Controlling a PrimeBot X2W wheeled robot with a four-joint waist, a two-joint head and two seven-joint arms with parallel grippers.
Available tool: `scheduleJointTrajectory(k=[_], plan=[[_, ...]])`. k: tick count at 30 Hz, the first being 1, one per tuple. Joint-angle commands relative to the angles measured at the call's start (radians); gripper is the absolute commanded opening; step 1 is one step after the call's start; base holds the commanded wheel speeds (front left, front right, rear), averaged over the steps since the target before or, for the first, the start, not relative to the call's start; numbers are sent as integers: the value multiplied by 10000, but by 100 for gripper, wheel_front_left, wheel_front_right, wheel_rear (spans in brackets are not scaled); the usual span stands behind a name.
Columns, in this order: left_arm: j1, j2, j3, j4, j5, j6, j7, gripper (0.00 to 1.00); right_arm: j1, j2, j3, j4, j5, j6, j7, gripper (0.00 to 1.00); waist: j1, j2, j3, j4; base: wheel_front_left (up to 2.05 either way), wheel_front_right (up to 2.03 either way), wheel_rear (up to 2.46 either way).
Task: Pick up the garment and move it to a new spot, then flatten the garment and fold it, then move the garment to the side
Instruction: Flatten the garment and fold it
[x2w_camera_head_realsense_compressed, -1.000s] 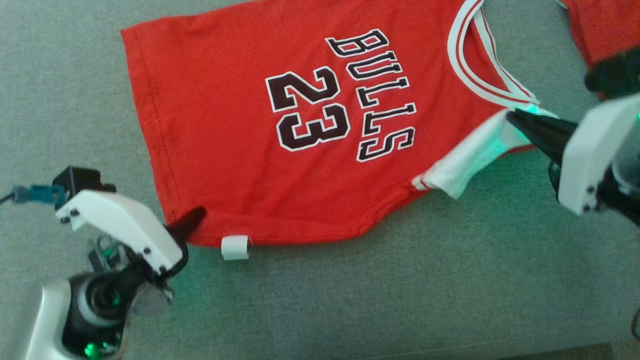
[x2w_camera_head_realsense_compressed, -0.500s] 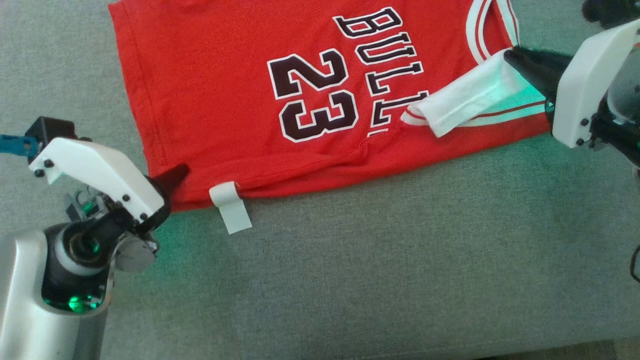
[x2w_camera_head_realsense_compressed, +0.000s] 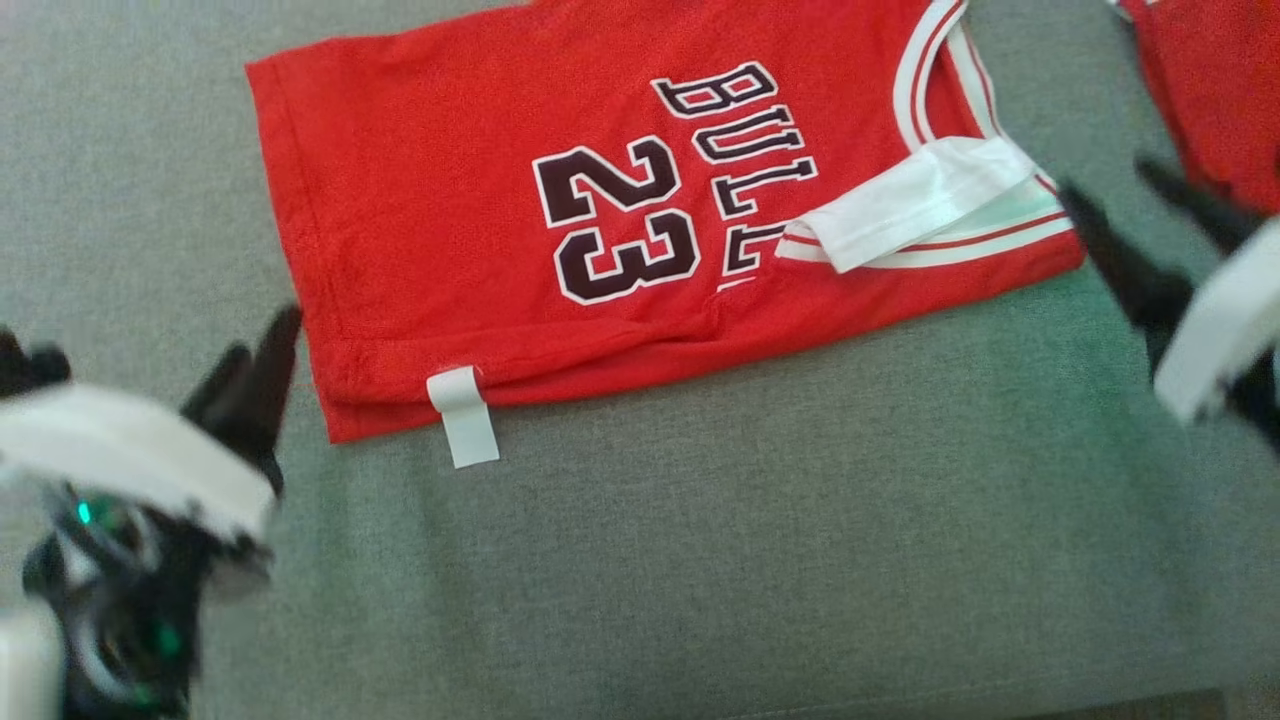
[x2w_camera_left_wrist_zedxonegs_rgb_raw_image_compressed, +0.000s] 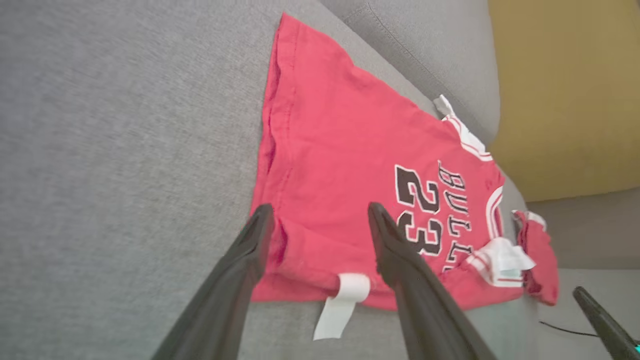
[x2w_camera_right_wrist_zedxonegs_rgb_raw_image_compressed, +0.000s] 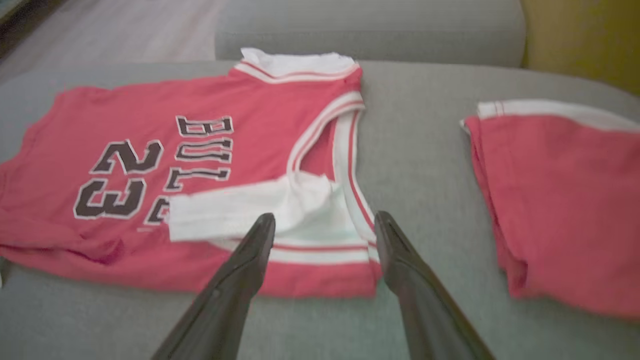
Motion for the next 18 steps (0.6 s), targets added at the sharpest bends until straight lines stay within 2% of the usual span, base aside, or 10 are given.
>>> scheduleJointTrajectory(k=[1, 5, 9, 13, 18], plan=[[285, 304, 250, -401, 360, -281, -351, 100, 463, -21, -169, -519, -170, 69, -92, 100, 2, 0, -78, -45, 0, 0, 0], [1278, 132, -314, -83, 1596, -1197, -2202, 100, 1841, 705, -1128, -792, -833, 69, -408, 100, 2, 0, -160, -44, 0, 0, 0], [1635, -271, -956, 654, 2662, -1855, -4127, 100, 2213, 1776, -1971, -653, -1795, 69, -1140, 100, 2, 0, -210, 21, 0, 0, 0], [1721, -711, -1384, 1695, 3187, -2181, -5461, 100, 2187, 2605, -2231, -152, -2347, 69, -1540, 100, 2, 0, -181, 162, 0, 0, 0], [1280, -983, -1703, 2864, 3254, -2502, -5969, 100, 1820, 2794, -2328, 465, -2754, 69, -1684, 100, 2, 0, -45, 365, 0, 0, 0]])
